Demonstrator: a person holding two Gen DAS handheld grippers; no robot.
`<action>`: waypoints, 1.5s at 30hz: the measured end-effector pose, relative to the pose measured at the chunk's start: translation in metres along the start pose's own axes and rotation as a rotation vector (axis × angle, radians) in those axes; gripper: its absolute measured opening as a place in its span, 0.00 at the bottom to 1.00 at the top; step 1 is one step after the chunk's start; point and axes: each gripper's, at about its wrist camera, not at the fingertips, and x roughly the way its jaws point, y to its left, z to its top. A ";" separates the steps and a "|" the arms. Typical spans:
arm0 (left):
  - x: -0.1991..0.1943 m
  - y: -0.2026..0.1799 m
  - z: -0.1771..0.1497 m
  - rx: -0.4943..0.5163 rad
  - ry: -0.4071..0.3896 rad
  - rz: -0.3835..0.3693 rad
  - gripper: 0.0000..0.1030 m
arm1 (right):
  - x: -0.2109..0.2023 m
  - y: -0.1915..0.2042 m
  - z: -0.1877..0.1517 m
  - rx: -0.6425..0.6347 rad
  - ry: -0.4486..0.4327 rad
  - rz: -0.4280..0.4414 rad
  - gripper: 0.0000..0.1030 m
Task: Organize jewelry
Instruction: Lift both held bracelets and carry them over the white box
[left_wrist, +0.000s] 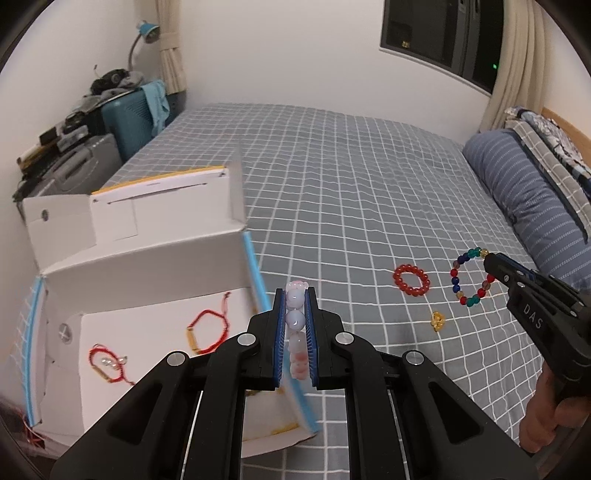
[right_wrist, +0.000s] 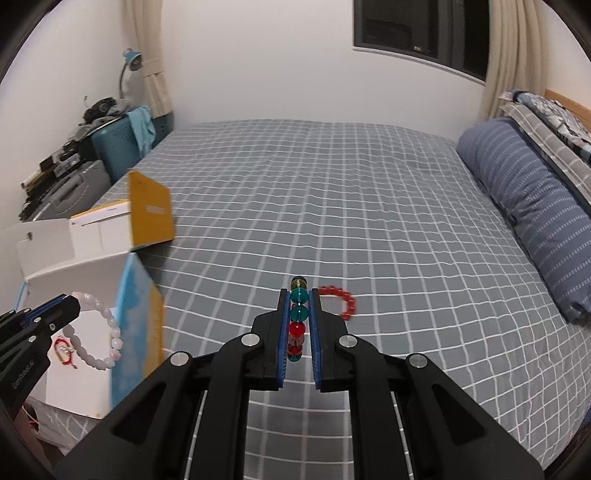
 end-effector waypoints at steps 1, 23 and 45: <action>-0.004 0.006 -0.001 -0.008 -0.001 0.004 0.09 | -0.002 0.005 0.000 -0.005 -0.002 0.005 0.09; -0.039 0.145 -0.022 -0.151 -0.019 0.149 0.09 | -0.016 0.177 -0.009 -0.167 -0.009 0.175 0.09; 0.004 0.211 -0.070 -0.180 0.121 0.208 0.09 | 0.037 0.270 -0.044 -0.243 0.104 0.226 0.09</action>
